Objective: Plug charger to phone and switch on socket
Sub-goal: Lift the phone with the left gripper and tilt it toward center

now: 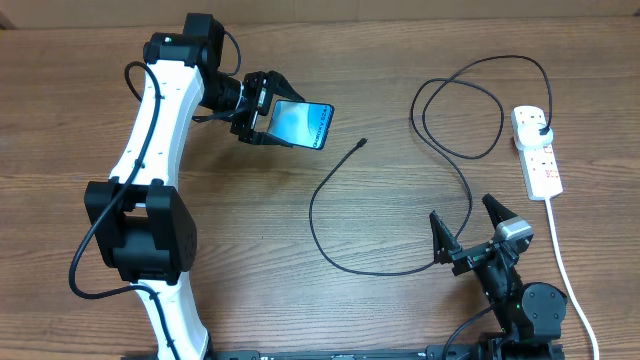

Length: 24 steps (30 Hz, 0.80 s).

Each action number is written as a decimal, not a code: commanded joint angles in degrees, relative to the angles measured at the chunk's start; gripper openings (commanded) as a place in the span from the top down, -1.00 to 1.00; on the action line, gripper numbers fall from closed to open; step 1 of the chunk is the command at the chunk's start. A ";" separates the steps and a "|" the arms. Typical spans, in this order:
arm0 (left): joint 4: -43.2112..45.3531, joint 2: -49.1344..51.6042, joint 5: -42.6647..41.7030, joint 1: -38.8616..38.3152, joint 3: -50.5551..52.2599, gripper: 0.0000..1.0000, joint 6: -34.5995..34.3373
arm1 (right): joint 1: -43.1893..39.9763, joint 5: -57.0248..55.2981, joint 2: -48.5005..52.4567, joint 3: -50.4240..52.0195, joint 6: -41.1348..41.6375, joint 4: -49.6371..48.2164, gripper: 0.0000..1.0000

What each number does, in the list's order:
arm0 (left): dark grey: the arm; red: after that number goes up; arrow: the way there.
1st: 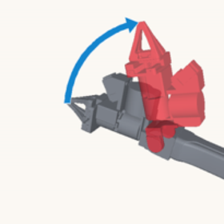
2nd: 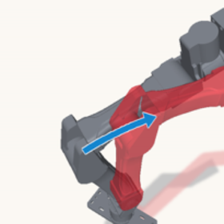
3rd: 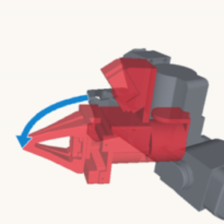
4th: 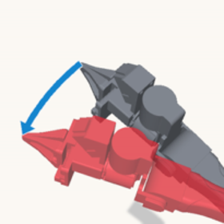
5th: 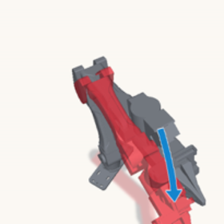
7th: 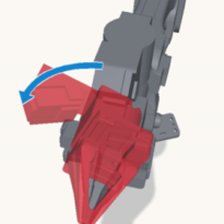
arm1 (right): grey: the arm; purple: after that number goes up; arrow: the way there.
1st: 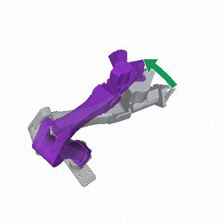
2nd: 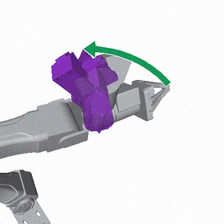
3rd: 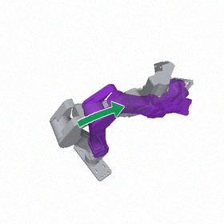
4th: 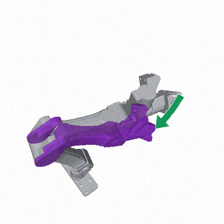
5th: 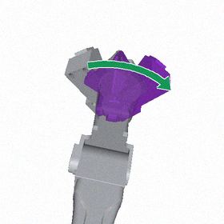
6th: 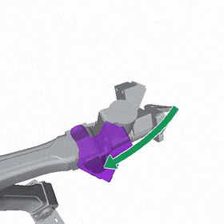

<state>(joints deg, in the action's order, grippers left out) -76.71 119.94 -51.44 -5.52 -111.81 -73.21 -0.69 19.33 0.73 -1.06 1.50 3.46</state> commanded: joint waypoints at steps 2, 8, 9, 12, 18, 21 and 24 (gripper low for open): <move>0.02 -0.46 0.74 0.07 -1.62 0.17 -0.74 | 0.31 0.22 -0.57 0.61 0.20 -0.33 -1.00; -0.04 -0.46 0.74 0.72 -1.60 0.17 -0.72 | 0.31 -0.66 -0.57 0.61 0.17 -0.33 -1.00; -0.28 -0.46 0.72 0.85 -1.62 0.17 -0.66 | 0.31 -0.63 -0.57 0.61 0.17 -0.33 -1.00; -1.46 -0.46 0.57 1.05 -1.60 0.16 -0.04 | 0.31 -0.63 -0.57 0.61 0.17 -0.33 -1.00; -1.73 -0.46 0.59 1.07 -1.62 0.16 1.73 | 0.31 -0.81 -0.57 0.61 0.20 -0.66 -1.00; -1.70 -0.46 0.63 1.07 -1.60 0.16 2.54 | 0.31 -0.02 -0.57 0.61 1.60 -0.52 -1.00; -1.70 -0.46 1.03 1.07 -1.60 0.16 2.97 | 0.31 0.26 -0.57 0.61 6.36 -0.35 -1.00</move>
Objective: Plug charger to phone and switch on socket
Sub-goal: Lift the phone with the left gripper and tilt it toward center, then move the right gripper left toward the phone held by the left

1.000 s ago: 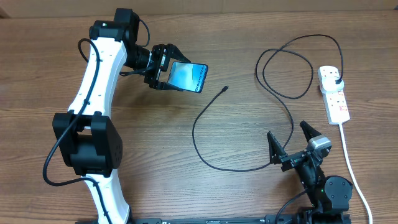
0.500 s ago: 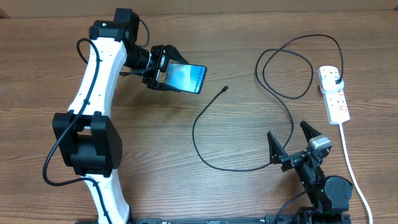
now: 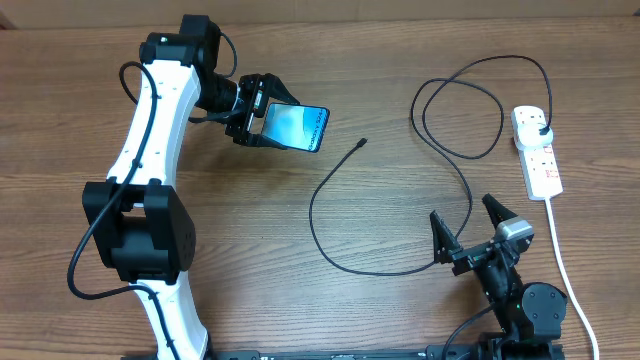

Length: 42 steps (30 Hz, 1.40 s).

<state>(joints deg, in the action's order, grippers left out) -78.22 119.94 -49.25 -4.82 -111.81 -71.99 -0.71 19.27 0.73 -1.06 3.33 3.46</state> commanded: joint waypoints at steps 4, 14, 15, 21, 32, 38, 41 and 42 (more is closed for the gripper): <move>-0.22 -0.46 -1.18 0.37 -1.60 0.16 1.75 | 0.33 1.42 -0.57 0.57 10.60 -0.35 -1.00; -0.68 -0.46 -1.18 0.37 -1.60 0.17 2.60 | 0.33 8.76 -0.55 -1.86 11.74 5.40 -1.00; -0.68 -0.46 -1.18 0.37 -1.60 0.17 2.60 | 0.33 9.40 -0.55 -2.03 11.74 6.03 -1.00; -1.07 -0.46 -1.20 0.35 -1.60 0.16 2.67 | 0.33 10.91 -0.55 -2.25 14.88 6.38 -1.00; -1.09 -0.46 -1.25 0.37 -1.60 0.16 3.82 | 0.33 12.81 0.63 -2.86 17.94 7.45 -1.00; -3.41 -0.46 -4.39 0.37 -1.60 0.12 4.79 | 0.33 11.45 5.40 -6.86 17.90 10.95 -1.00; -3.67 -0.46 -9.73 0.37 -1.60 0.13 5.90 | 0.33 10.64 8.90 -9.44 17.90 13.03 -1.00; -3.69 -0.46 -11.78 0.37 -1.60 0.13 6.29 | 0.33 10.23 10.45 -10.49 17.88 13.70 -1.00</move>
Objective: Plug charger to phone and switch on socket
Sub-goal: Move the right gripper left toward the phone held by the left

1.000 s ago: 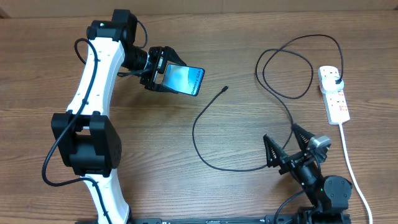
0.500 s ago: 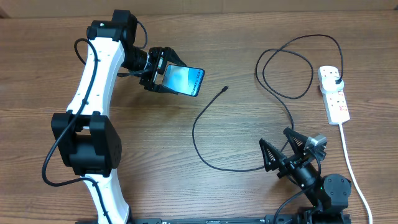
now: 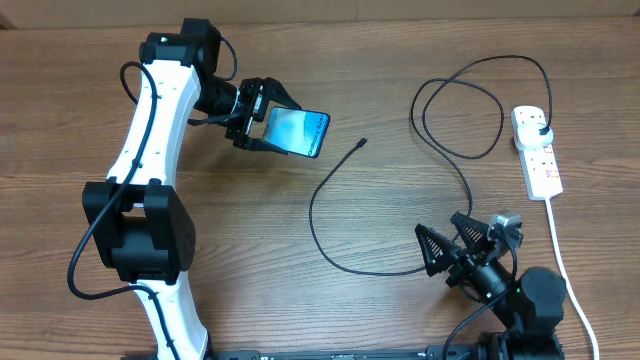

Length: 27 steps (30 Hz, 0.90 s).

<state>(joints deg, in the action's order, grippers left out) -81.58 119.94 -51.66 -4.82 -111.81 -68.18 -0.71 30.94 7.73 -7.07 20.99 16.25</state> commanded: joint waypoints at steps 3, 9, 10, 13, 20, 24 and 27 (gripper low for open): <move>-0.74 -0.46 -13.07 0.37 -1.60 0.14 3.52 | 0.33 -1.51 7.98 -7.23 0.22 1.86 -1.00; -0.70 -0.46 -12.52 0.37 -1.62 0.15 3.89 | 0.33 -1.42 18.43 -14.91 0.22 6.27 -1.00; -0.70 -0.46 -12.02 0.37 -1.60 0.15 3.89 | 0.33 -1.29 20.57 -16.85 0.17 7.65 -1.00; -0.70 -0.46 -10.23 0.37 -1.60 0.15 3.89 | 0.33 -1.27 26.58 -22.95 -0.26 12.00 -1.00; -0.70 -0.46 -2.80 0.37 -1.60 0.15 3.02 | 0.33 4.85 39.58 -38.95 -6.82 23.80 -1.00; -0.70 -0.46 2.80 0.35 -1.60 0.14 2.36 | 0.33 12.44 45.16 -44.39 -6.88 24.24 -1.00; -0.72 -0.46 7.17 0.28 -1.60 0.14 2.36 | 0.33 16.09 47.19 -44.50 -4.79 20.22 -1.00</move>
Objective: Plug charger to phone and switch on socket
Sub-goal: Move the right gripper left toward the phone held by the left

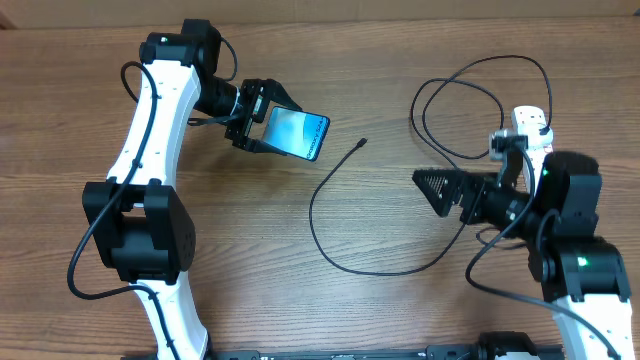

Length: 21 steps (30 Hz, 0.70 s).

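Note:
A phone (298,134) with a lit blue screen is held tilted above the table at the upper left, and my left gripper (262,128) is shut on its left end. The black charger cable (318,232) loops across the middle of the table, its free plug tip (361,143) lying just right of the phone. Only the far end of the white socket strip (528,117) shows at the right, with the charger's plug in it; my right arm covers the rest. My right gripper (434,192) is open and points left, above the cable near its right-hand bend.
Large loops of cable (470,100) lie at the upper right between the plug tip and the strip. The right arm's body (575,230) fills the right side of the table. The table's far edge (400,22) runs along the top.
My right arm has risen from the front edge and now reaches over the right of the table, gripper near the cable bend, covering most of the socket strip. The left gripper and phone hardly moved.
My left gripper held the phone at the upper left throughout, shifting it only slightly. The right gripper rested open at the front right for the first two moments, then turned to the left, and now stands farther back over the cable beside the socket strip.

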Each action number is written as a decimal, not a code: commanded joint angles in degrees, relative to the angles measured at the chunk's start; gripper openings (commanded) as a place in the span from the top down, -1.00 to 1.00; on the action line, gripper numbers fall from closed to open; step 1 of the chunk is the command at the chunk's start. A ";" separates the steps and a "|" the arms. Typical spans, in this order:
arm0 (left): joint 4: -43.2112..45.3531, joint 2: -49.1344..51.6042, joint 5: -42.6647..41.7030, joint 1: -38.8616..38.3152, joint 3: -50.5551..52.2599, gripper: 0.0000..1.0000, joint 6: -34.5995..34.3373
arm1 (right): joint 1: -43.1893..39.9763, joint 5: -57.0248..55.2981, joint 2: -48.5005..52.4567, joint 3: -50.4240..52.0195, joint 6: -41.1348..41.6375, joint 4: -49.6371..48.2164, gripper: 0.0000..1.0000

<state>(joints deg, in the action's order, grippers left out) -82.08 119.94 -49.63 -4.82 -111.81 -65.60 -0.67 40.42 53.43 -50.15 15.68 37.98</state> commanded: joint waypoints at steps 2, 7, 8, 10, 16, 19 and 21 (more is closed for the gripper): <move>-0.31 -0.46 8.04 0.28 -1.60 0.15 -0.22 | 0.28 7.91 2.91 -1.40 6.99 -3.21 -1.00; -0.42 -0.46 12.22 0.28 -1.60 0.16 -0.87 | 1.38 7.74 8.02 -1.40 12.90 -5.14 -0.92; -0.42 -0.46 12.57 0.28 -1.60 0.16 -0.87 | 2.05 7.69 8.90 -1.40 12.90 -5.49 -0.84; -0.42 -0.46 13.25 0.24 -1.60 0.15 -0.87 | 4.20 7.63 11.02 -1.40 13.22 -7.04 -0.73; -0.44 -0.46 16.11 -0.76 -1.60 0.16 -0.87 | 11.96 0.46 16.35 -1.40 21.94 -13.62 -0.61; -0.44 -0.46 16.61 -1.77 -1.60 0.15 -1.36 | 15.87 -3.15 18.01 -1.40 26.23 -17.27 -0.55; -0.46 -0.46 16.55 -2.32 -1.60 0.16 -2.32 | 18.49 -7.04 18.86 -1.40 30.16 -19.04 -0.48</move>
<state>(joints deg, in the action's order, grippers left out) -82.30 119.94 -33.30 -5.74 -111.81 -66.04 14.85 39.81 71.48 -50.26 38.68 20.40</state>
